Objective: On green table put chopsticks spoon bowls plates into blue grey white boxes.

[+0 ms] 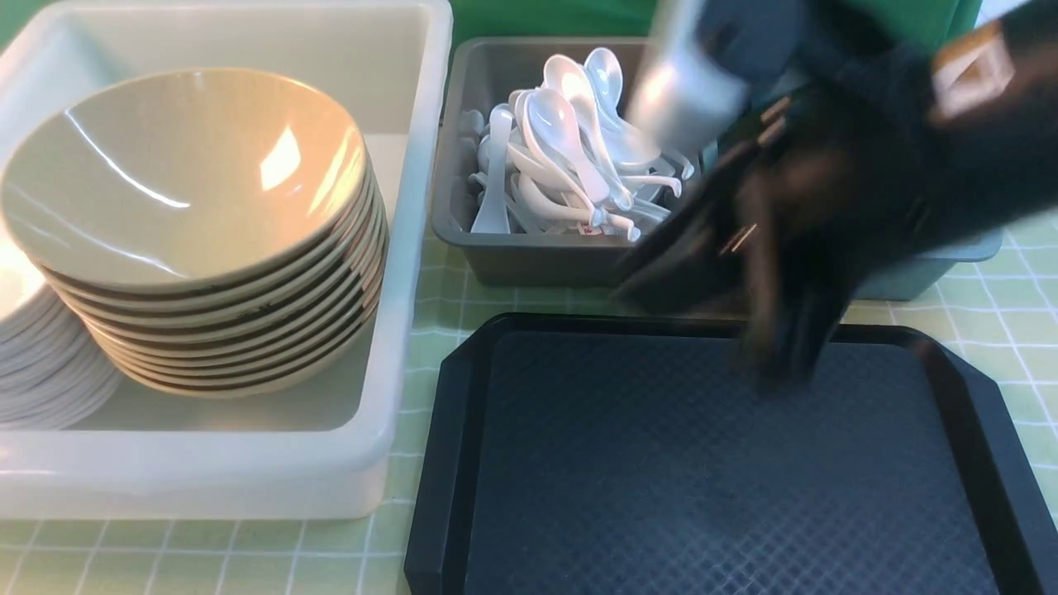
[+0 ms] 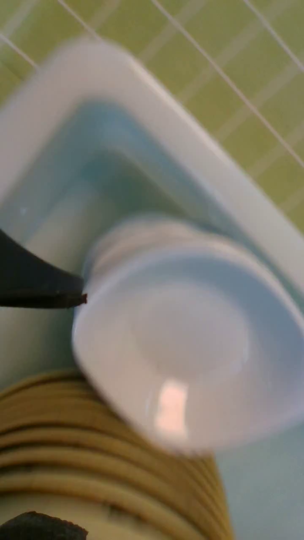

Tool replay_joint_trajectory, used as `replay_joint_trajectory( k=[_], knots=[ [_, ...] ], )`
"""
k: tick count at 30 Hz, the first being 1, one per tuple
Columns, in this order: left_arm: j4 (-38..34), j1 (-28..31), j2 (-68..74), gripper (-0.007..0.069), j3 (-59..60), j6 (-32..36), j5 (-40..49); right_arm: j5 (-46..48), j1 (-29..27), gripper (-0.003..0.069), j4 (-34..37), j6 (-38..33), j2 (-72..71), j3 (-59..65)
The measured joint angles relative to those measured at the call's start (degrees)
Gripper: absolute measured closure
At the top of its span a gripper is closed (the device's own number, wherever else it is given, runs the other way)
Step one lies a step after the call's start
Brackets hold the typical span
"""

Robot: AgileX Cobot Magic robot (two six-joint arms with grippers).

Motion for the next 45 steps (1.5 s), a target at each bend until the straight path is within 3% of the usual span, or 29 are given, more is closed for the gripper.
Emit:
replay_joint_trajectory(
  k=[3, 5, 9, 12, 14, 18, 19, 20, 22, 27, 32, 35, 45],
  knots=[
    [-1.95, -12.24, -3.49, -0.0031, -0.12, 5.87, -0.74, -0.06, -12.58, 0.0490, -1.75, 0.96, -0.58, 0.47],
    [-1.66, -19.23, -4.26, 0.0000, -0.12, 7.38, -0.24, -0.13, -16.90, 0.0487, -2.40, 1.02, -2.24, 1.96],
    [-0.73, -31.71, -4.26, 0.0105, -0.12, 7.52, 0.35, -3.08, -18.82, 0.0486, -1.85, 1.79, -9.55, 8.24],
    [-0.21, -36.72, -4.26, 0.0179, -0.12, 7.67, 1.12, -6.21, -18.82, 0.0486, -1.42, 2.27, -14.51, 12.70],
    [0.60, -41.07, -4.57, 0.0286, -0.01, 7.73, 3.29, -9.48, -18.82, 0.0486, -1.32, 2.27, -21.26, 18.64],
    [0.91, -42.94, -9.85, 0.0492, 2.28, 6.25, 6.36, -14.54, -18.82, 0.0486, -1.23, 2.27, -33.10, 27.94],
    [0.91, -42.94, -9.85, 0.0492, 2.28, 6.25, 6.36, -14.54, -18.82, 0.0486, -1.17, 2.27, -33.77, 28.44],
    [0.30, -42.94, -13.30, 0.0563, 4.60, 6.12, 6.60, -17.11, -18.82, 0.0486, -1.07, 2.32, -38.55, 32.63],
    [-0.71, -42.94, -18.76, 0.0608, 8.39, 5.90, 6.54, -20.38, -18.82, 0.0486, -1.07, 2.87, -44.80, 36.99],
    [-4.82, -42.94, -36.04, 0.0626, 22.51, 2.62, 3.47, -25.77, -18.82, 0.0496, -0.89, 6.37, -58.28, 49.60],
    [-6.19, -42.94, -50.23, 0.0626, 36.63, -0.36, -3.51, -29.55, -18.82, 0.0615, -0.85, 7.39, -64.41, 58.39],
    [-6.19, -42.94, -55.28, 0.0626, 41.17, -0.46, -6.21, -32.29, -18.82, 0.0634, -0.83, 9.27, -64.74, 60.38],
    [-6.24, -42.94, -59.84, 0.0626, 42.80, -0.28, -8.29, -34.18, -18.82, 0.0635, -0.69, 11.42, -64.79, 60.90]
  ],
)
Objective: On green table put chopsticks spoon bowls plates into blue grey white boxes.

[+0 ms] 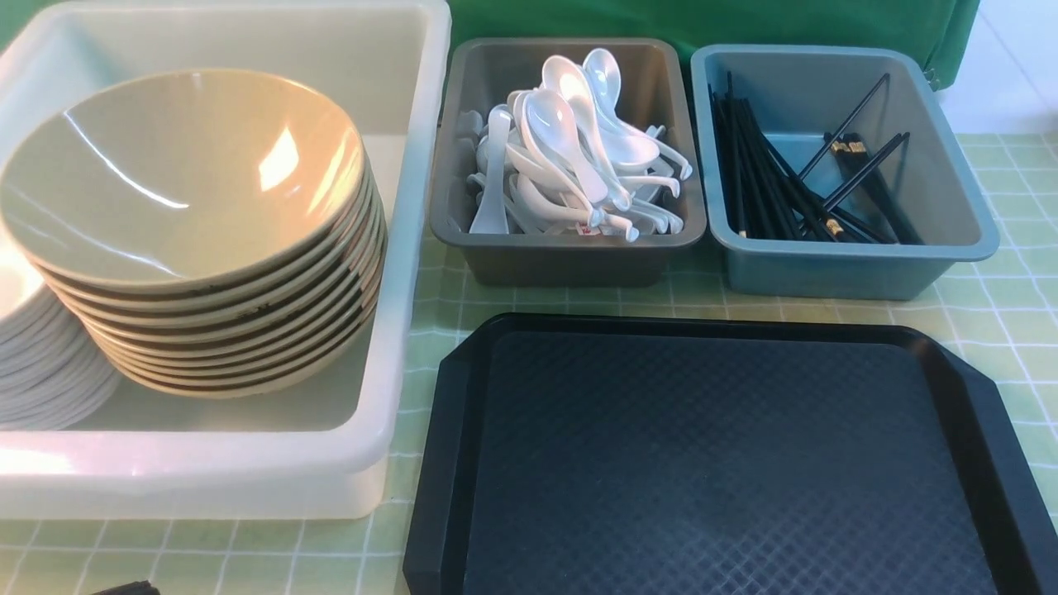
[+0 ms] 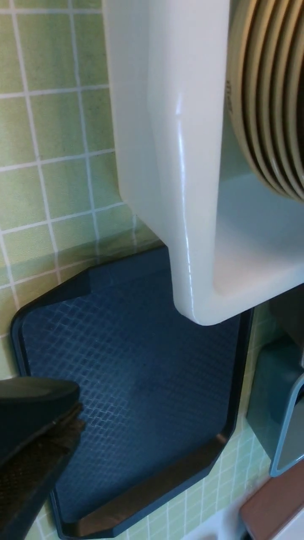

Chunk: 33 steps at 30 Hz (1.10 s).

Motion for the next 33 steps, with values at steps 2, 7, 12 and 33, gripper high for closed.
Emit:
replay_joint_trajectory(
  k=[2, 7, 12, 33],
  knots=[
    [0.00, 0.00, 0.00, 0.0626, 0.00, 0.00, -0.04, 0.27, 0.00, 0.0634, 0.00, 0.00, 0.00, 0.05],
    [0.00, 0.00, 0.00, 0.0626, 0.00, 0.00, -0.04, 0.75, 0.00, 0.0634, 0.00, 0.00, 0.00, 0.05],
    [-0.23, 0.00, -0.03, 0.0626, 0.76, 0.00, -0.62, 0.86, 0.00, 0.0629, 0.00, 0.00, 0.00, 0.05],
    [16.49, 14.15, -10.00, 0.0626, 29.20, 7.50, -33.85, 1.04, 0.00, 0.0612, 0.06, 0.06, 0.00, 0.05]
  ],
)
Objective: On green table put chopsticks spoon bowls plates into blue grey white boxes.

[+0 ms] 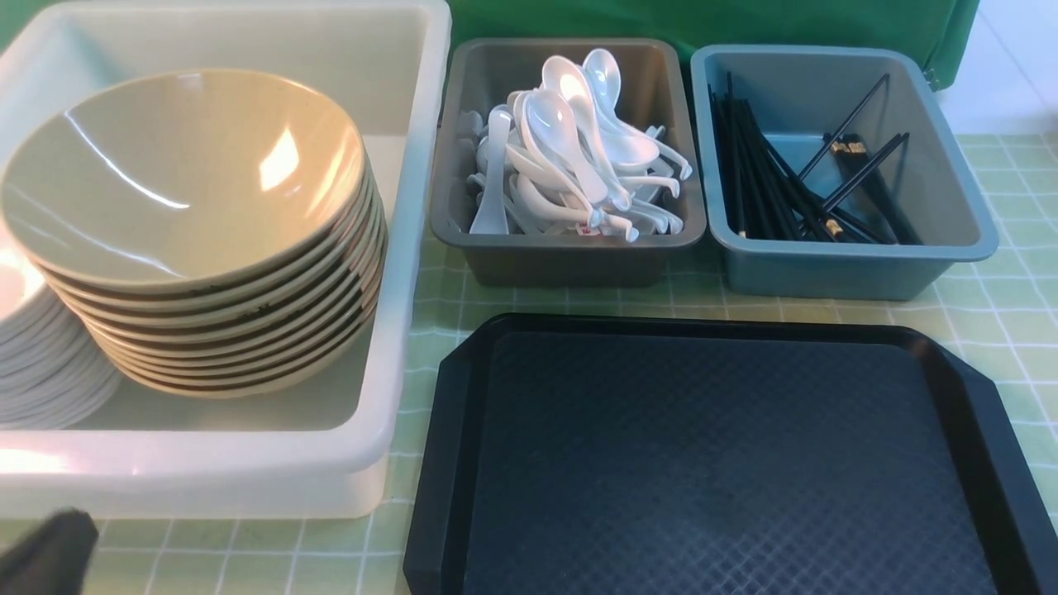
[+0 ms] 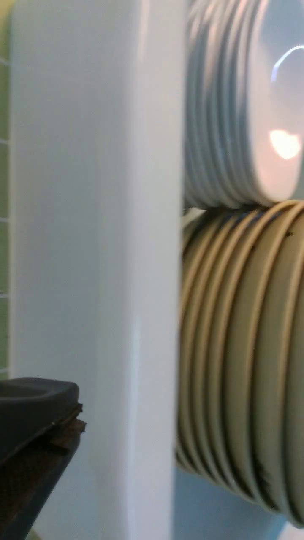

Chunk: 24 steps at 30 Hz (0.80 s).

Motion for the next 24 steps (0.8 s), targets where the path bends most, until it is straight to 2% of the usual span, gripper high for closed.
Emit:
replay_joint_trajectory(
  k=[24],
  knots=[
    [-0.06, -1.02, 0.00, 0.0626, 0.07, 0.17, 0.49, 0.02, 0.00, 0.0612, 0.00, -0.05, 0.00, 0.00]
  ],
)
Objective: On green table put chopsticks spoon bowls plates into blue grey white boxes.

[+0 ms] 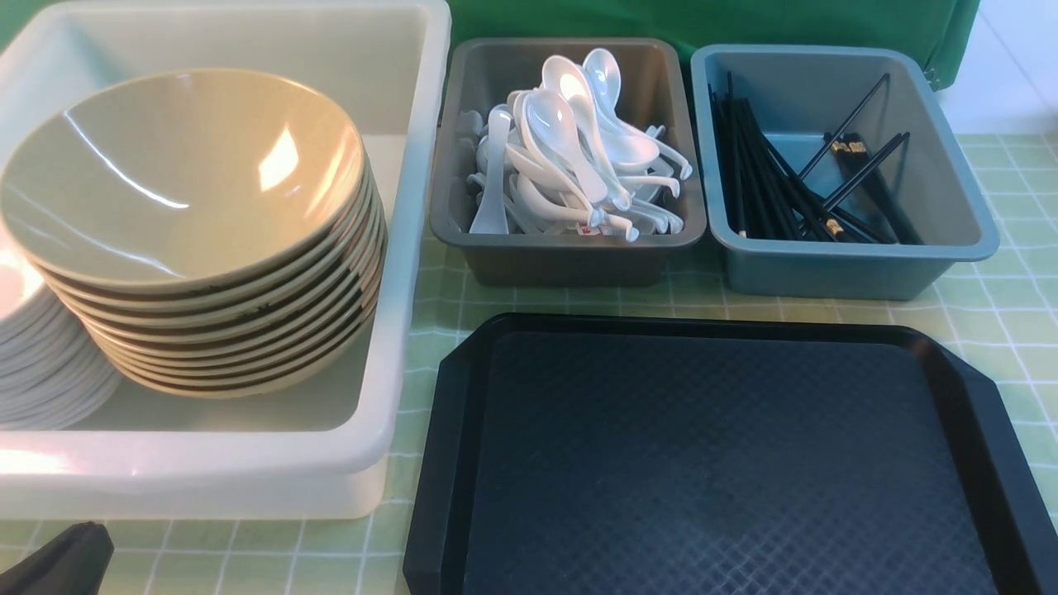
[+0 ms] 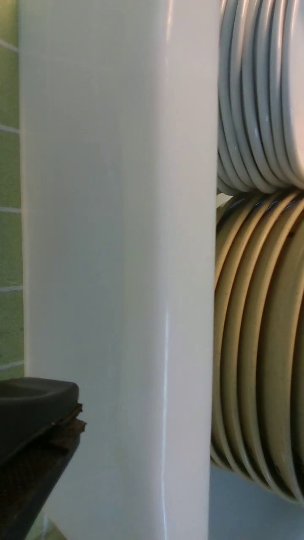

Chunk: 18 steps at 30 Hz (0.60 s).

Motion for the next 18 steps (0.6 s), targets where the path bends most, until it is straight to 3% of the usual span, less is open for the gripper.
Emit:
replay_joint_trajectory(
  k=[13, 18],
  knots=[
    [0.00, 0.00, 0.00, 0.0626, 0.00, 0.00, 0.00, 0.00, -0.05, 0.0612, 0.00, 0.00, 0.00, 0.00],
    [0.00, 0.00, 0.00, 0.0626, 0.00, 0.09, 0.00, 0.20, -3.12, 0.0612, 0.00, 0.00, -1.36, 0.00]
  ],
)
